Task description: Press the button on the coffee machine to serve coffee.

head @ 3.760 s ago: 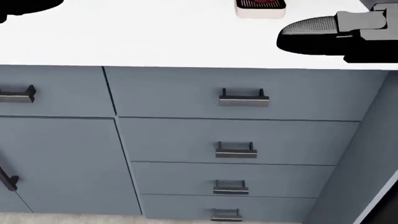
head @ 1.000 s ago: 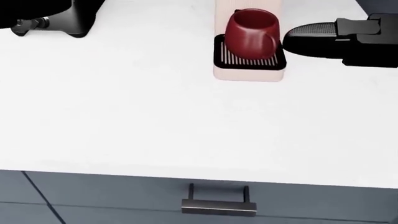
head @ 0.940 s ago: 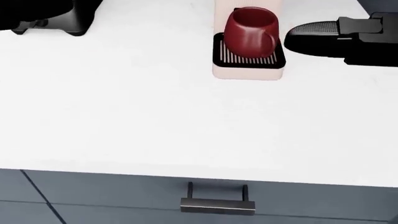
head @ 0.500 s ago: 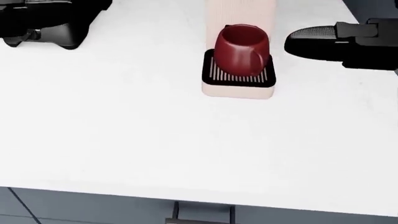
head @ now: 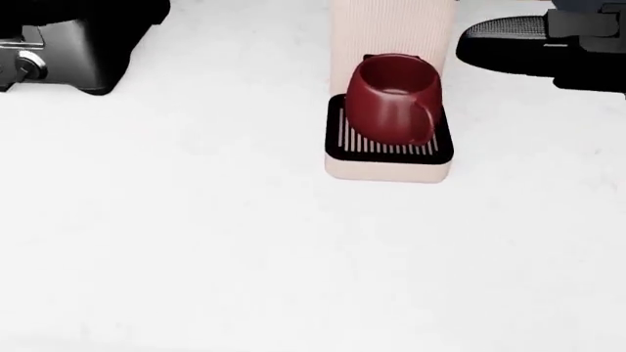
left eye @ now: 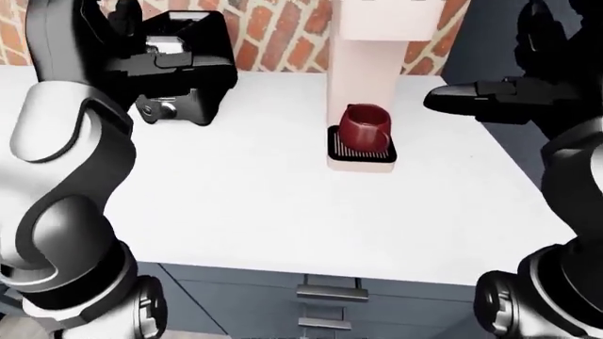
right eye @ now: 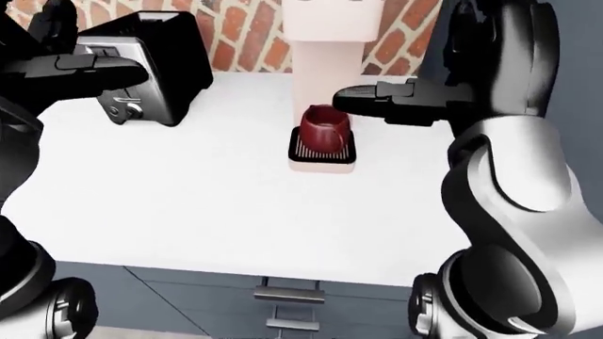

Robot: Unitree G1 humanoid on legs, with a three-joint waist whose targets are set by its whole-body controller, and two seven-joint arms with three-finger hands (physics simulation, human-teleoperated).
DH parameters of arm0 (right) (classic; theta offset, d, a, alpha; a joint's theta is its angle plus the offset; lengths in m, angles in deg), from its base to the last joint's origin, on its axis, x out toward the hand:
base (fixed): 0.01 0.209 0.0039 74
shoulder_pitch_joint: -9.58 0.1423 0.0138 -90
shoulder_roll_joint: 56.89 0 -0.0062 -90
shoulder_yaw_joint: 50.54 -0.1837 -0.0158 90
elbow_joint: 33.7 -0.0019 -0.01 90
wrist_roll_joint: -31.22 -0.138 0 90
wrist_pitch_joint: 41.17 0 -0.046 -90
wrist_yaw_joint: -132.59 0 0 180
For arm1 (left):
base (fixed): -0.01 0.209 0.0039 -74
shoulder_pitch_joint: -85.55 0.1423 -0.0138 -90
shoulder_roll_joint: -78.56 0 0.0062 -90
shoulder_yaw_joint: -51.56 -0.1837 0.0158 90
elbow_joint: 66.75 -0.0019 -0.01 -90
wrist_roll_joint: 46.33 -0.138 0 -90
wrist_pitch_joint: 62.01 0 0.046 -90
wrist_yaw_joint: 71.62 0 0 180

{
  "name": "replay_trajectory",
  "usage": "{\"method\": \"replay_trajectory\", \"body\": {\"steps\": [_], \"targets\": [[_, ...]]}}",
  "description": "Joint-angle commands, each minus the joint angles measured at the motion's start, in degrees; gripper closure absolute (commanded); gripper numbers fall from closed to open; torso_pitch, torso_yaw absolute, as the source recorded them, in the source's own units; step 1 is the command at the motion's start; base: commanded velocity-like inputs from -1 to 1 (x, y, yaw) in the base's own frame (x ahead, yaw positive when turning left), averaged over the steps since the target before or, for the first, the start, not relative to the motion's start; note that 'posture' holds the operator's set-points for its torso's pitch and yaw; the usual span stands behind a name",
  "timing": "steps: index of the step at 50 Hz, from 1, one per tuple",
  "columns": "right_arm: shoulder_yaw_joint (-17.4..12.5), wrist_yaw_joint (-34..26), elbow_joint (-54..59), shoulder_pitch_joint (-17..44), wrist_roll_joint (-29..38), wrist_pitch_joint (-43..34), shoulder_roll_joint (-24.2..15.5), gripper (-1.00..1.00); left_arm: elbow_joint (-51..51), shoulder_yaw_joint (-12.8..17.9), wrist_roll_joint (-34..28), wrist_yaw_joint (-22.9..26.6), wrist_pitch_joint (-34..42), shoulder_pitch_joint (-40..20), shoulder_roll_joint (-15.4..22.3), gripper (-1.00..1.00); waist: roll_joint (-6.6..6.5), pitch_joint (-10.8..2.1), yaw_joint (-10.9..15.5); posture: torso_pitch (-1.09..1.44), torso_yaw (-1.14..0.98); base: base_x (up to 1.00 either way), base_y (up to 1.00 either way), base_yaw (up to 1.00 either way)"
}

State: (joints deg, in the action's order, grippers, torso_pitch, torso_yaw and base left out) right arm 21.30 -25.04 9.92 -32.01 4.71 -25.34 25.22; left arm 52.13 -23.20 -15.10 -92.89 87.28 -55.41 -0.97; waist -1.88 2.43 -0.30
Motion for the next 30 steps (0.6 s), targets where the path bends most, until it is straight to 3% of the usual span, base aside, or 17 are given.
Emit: {"method": "replay_trajectory", "body": {"steps": [1,3,11,20,30], "targets": [[-0.11,-0.1,-0.31,1.38,-0.19,1.64,-0.47,-1.0,0.82,0.82,-0.59,-0.26,-1.75,-1.57,0.63,-1.0,0.46,-1.04,-0.07,-0.04,0.0,0.0,0.0,0.0],[-0.15,0.04,-0.39,1.54,-0.41,1.43,-0.39,-1.0,0.78,0.88,-0.55,-0.29,-1.65,-1.69,0.66,-1.0,0.78,-1.64,-0.11,-0.04,0.0,0.0,0.0,0.0],[0.05,0.17,-0.21,1.16,-0.48,1.7,-0.57,-1.0,0.71,0.76,-0.82,-0.09,-1.98,-1.43,0.69,-1.0,1.63,-1.74,0.21,-0.04,0.0,0.0,0.0,0.0],[-0.01,0.42,-0.52,1.29,-0.76,1.06,-0.62,-1.0,0.89,0.98,-0.37,-0.38,-1.75,-1.39,0.46,-1.0,1.7,-1.56,0.37,-0.05,0.0,0.0,0.0,0.0],[0.05,0.08,-0.21,1.01,-0.52,1.49,-0.66,-1.0,0.45,1.1,0.35,-0.55,-1.8,-1.37,0.54,-1.0,1.73,-2.62,0.4,-0.09,0.0,0.0,0.0,0.0]]}}
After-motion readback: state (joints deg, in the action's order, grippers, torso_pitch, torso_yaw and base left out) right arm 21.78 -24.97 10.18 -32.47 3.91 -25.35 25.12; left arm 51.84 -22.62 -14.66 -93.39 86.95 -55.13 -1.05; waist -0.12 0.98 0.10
